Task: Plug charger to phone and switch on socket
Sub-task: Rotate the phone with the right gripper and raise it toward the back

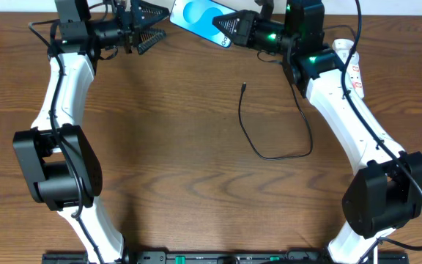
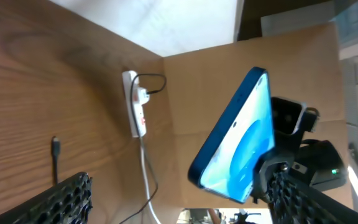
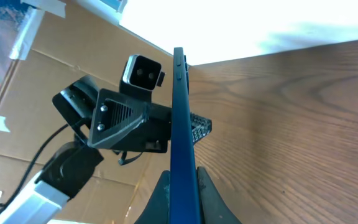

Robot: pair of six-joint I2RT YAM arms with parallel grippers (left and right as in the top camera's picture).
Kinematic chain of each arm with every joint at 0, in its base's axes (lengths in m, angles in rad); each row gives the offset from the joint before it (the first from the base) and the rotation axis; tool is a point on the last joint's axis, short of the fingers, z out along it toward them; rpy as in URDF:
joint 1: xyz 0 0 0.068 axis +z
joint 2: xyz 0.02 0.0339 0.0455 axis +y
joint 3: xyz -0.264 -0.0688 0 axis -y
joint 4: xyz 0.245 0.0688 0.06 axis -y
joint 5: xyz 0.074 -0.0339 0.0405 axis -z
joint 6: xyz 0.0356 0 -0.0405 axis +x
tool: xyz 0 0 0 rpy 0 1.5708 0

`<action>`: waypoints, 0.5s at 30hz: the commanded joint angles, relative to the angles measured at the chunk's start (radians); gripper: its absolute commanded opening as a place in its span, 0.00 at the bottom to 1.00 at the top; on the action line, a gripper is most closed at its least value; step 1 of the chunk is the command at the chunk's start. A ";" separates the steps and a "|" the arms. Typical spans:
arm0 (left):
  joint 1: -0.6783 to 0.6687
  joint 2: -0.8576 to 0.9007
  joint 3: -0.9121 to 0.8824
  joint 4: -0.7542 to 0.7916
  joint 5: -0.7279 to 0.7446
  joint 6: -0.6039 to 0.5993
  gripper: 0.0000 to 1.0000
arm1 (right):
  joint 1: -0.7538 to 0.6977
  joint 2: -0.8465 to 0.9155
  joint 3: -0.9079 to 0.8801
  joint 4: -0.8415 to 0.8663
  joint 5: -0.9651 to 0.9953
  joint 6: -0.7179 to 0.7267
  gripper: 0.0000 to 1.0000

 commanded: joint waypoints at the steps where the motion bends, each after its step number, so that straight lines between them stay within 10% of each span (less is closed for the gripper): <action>1: -0.011 -0.015 0.009 0.051 0.032 -0.097 0.92 | -0.012 -0.024 0.036 0.016 -0.045 0.032 0.01; 15: -0.043 -0.016 0.009 0.162 0.026 -0.237 0.92 | -0.015 -0.024 0.036 0.021 -0.015 0.021 0.01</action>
